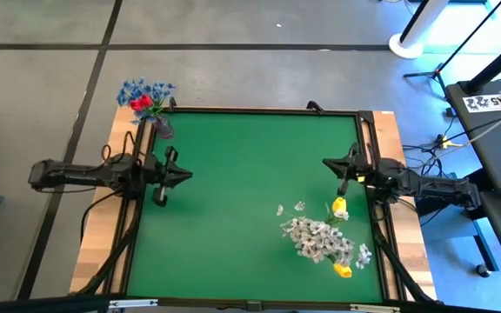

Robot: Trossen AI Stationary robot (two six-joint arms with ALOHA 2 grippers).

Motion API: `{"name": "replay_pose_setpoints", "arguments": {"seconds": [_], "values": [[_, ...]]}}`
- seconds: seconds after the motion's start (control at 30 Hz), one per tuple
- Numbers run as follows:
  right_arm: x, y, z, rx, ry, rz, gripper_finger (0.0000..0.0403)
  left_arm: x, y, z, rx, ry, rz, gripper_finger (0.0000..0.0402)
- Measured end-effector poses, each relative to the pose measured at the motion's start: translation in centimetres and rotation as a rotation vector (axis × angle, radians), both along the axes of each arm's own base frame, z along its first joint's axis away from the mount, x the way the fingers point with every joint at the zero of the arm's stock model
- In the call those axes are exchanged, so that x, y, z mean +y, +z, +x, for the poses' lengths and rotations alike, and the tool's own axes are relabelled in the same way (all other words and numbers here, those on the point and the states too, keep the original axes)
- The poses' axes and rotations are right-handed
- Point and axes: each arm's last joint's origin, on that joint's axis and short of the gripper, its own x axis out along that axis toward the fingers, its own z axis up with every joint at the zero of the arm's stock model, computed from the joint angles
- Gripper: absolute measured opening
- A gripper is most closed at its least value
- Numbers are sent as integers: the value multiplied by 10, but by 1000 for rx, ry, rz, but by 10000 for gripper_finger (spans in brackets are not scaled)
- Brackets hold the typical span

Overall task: Sort flowers into vase by color
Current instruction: Return to Home Position

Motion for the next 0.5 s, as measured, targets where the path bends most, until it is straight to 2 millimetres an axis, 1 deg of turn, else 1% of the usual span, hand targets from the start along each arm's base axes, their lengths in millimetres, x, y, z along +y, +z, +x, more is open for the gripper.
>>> {"name": "replay_pose_setpoints", "arguments": {"seconds": [0.03, 0.13, 0.27, 0.43, 0.5], "values": [[0, -4, 1, 4, 0, 20, 3, 0, 0, -2, 3, -6, 3, 22], [0, -7, 2, -34, 6, 65, 3, -2, -2, -9, 7, -56, 38, 22], [2, -8, 2, -26, 75, 54, 3, -4, -2, -16, -6, -69, 54, 22], [2, -10, 4, -20, 83, 69, 3, -5, -6, -15, 32, -70, 13, 22], [2, -11, 4, -17, 82, 68, 3, -5, -10, -14, 81, -76, 6, 22]]}}
